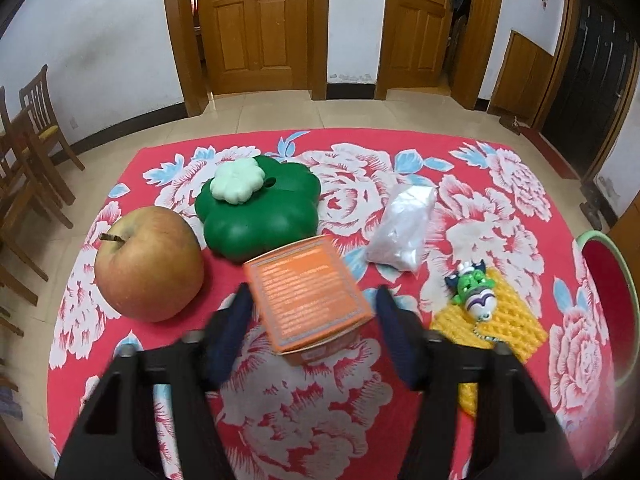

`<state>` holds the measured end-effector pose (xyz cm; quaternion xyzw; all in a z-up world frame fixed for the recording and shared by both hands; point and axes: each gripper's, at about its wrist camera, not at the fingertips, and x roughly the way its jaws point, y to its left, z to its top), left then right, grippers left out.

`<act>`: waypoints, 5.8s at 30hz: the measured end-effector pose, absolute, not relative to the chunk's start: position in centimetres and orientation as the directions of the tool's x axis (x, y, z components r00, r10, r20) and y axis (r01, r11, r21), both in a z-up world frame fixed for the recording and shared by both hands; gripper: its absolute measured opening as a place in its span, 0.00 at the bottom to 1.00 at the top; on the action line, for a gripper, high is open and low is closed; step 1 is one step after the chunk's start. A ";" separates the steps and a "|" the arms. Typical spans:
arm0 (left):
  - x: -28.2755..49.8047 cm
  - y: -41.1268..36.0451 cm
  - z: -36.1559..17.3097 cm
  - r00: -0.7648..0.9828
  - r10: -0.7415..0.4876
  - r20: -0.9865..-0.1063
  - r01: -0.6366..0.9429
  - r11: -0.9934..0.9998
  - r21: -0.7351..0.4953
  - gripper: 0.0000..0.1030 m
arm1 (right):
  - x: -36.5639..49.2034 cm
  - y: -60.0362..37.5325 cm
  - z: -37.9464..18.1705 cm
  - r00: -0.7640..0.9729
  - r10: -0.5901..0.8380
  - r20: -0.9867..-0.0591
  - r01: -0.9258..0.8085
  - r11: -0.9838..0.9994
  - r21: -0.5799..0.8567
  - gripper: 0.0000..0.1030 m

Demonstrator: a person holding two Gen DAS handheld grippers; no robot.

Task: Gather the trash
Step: 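Grasp the orange box with the left tool, then grasp the green figurine with the right tool while the left tool holds the orange box, then carry the orange box and green figurine with both tools over the bucket, then open the right tool to drop the figurine while the left tool drops the orange box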

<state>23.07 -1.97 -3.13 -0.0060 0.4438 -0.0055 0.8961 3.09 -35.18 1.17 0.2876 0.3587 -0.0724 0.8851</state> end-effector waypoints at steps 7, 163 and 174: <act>21.0 -1.7 -2.0 0.628 -0.059 -0.776 0.030 0.998 -0.051 0.54 | 1.8 -35.8 1.9 0.746 0.063 -0.663 0.337 0.823 0.457 0.72; 13.6 -18.5 3.4 0.586 -0.384 -0.714 0.462 0.882 -0.095 0.54 | 5.5 -45.6 -1.3 0.754 0.101 -0.649 0.390 0.726 0.567 0.24; 15.0 -21.7 2.5 0.550 -0.407 -0.730 0.512 0.854 -0.091 0.54 | 4.9 -45.7 -1.2 0.761 0.086 -0.643 0.400 0.717 0.570 0.31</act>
